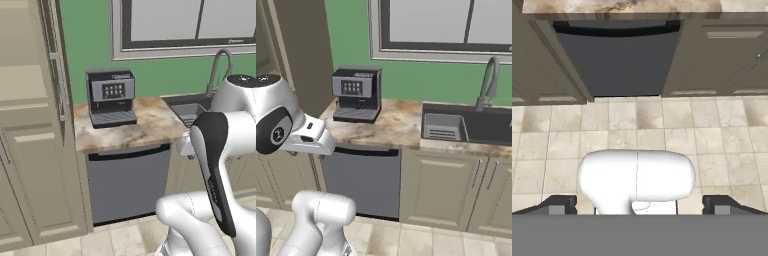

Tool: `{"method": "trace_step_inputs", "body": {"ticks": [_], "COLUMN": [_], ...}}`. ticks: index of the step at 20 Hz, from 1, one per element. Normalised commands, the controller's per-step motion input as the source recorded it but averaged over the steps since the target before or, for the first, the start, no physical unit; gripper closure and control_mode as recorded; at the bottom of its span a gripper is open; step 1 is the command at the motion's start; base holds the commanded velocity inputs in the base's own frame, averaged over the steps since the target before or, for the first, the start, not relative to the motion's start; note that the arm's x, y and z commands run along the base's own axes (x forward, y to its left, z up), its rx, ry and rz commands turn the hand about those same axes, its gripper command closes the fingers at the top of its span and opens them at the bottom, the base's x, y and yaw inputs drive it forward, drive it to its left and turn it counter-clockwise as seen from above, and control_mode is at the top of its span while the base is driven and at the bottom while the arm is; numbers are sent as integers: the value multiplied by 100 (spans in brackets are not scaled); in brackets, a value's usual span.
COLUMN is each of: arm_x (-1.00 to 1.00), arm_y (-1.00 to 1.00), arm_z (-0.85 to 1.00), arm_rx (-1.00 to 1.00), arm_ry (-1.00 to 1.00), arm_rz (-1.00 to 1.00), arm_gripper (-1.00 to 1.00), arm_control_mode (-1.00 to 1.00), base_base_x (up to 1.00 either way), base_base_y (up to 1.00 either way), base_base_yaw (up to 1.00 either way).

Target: Pick up the sponge and sponge from the sink, and place them back in the cabinet, and close the cabinet doors.

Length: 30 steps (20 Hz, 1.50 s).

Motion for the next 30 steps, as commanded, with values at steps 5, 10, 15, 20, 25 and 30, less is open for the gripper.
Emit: {"method": "trace_step_inputs", "body": {"ticks": [5, 10, 15, 20, 25, 30], "arm_x": [0, 0, 0, 0, 0, 0], "arm_y": [0, 0, 0, 0, 0, 0], "arm_z": [0, 0, 0, 0, 0, 0], "arm_rx": [0, 0, 0, 0, 0, 0], "arm_ry": [0, 0, 0, 0, 0, 0], "arm_rz": [0, 0, 0, 0, 0, 0], "arm_gripper": [-100, -100, -100, -100, -100, -100], "arm_control_mode": [100, 100, 100, 100, 100, 100], "base_base_x": [2, 8, 10, 16, 20, 22], "base_base_y": [-61, -62, -63, -63, -64, -65], "base_base_yaw": [0, 0, 0, 0, 0, 0]}}
